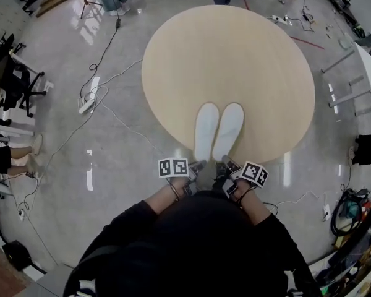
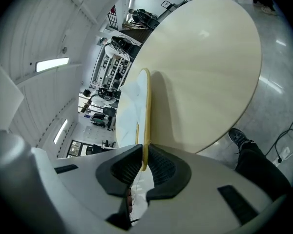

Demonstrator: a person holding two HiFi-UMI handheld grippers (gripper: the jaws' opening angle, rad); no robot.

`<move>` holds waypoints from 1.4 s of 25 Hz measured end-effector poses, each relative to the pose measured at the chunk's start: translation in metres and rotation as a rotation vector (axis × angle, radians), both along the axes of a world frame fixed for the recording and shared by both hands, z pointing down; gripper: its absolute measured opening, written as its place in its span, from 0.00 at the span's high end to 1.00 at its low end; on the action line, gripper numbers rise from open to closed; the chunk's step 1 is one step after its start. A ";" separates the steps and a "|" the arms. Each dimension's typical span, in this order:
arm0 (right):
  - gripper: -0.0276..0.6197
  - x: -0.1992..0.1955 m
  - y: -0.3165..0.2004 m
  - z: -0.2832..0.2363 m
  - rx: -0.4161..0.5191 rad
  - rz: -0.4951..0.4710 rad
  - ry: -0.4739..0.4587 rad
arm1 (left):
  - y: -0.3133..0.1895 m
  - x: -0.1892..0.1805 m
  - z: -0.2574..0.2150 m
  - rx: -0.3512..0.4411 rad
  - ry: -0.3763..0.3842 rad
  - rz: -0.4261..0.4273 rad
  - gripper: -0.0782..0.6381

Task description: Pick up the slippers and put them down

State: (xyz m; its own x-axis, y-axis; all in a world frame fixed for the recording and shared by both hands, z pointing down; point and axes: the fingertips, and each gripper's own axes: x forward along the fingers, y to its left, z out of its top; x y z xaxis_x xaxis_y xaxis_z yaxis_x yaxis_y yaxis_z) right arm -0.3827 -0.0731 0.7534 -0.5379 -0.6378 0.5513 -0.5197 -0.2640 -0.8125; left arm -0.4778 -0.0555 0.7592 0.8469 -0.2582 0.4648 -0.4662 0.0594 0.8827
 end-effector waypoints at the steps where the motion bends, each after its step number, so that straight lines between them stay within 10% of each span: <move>1: 0.90 -0.001 0.000 0.003 -0.006 -0.007 0.001 | 0.001 0.000 0.002 -0.004 -0.005 0.003 0.82; 17: 0.90 -0.007 0.020 0.023 -0.068 -0.064 0.009 | 0.005 -0.006 0.022 -0.036 -0.018 0.006 0.82; 26: 0.60 0.005 0.029 0.033 -0.103 -0.156 0.142 | 0.003 -0.003 0.031 -0.033 -0.078 0.005 0.55; 35: 0.59 0.040 0.026 -0.022 0.044 -0.090 0.389 | -0.015 -0.063 -0.016 0.134 -0.120 -0.067 0.54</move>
State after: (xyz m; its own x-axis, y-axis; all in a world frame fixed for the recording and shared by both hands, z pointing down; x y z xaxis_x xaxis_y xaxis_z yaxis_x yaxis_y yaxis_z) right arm -0.3432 -0.0474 0.7311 -0.3491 -0.6250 0.6982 -0.8101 -0.1732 -0.5601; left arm -0.5410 -0.0708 0.7431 0.7664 -0.3783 0.5192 -0.5676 -0.0203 0.8230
